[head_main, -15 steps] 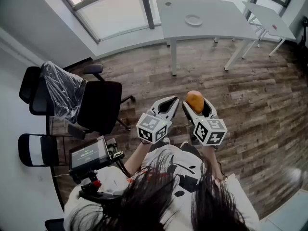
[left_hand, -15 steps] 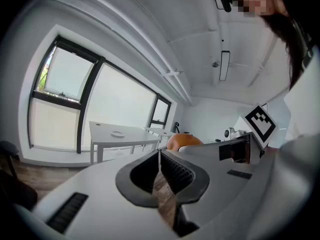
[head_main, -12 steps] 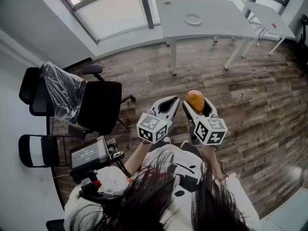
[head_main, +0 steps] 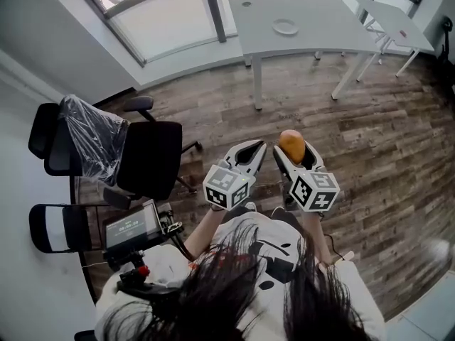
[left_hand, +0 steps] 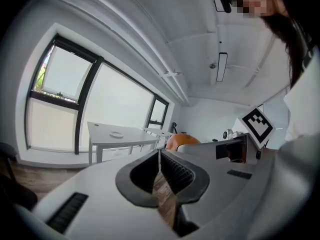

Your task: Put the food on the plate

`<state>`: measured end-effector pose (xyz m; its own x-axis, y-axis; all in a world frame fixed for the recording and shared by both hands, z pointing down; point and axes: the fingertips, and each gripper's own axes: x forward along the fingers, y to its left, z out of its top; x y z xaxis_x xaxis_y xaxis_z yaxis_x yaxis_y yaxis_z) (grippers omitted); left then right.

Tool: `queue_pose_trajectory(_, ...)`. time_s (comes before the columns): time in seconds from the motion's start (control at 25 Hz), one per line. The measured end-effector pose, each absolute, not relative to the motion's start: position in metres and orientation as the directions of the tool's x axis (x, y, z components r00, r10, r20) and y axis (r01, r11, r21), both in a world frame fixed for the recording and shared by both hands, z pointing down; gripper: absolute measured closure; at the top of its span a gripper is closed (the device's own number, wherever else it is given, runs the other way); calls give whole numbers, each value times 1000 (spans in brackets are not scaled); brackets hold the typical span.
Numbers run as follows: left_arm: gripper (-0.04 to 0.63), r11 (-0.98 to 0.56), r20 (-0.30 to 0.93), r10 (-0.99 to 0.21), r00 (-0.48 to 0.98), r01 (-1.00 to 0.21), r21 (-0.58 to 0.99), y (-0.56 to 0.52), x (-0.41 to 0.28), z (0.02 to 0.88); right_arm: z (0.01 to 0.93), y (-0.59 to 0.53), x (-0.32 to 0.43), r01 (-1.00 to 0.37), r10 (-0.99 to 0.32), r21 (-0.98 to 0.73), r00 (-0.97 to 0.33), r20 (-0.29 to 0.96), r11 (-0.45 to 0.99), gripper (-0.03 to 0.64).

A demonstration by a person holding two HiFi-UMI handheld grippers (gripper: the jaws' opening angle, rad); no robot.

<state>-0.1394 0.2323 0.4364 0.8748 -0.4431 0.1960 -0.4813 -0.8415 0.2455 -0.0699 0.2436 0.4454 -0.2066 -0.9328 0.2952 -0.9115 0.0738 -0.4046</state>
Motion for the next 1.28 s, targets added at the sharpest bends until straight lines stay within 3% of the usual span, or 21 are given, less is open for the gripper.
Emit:
queue_pose_trajectory(0.64,589,-876,225,-344,912,-398,273,225,-130,452,455,218,-70,-906,-937,-423,-161,311,15,245)
queue_pose_trajectory(1.28,589,-830,222,-454,863,-500,246,116,-24,442,456,116,49,-894,-917,-439,-245,315,88,245)
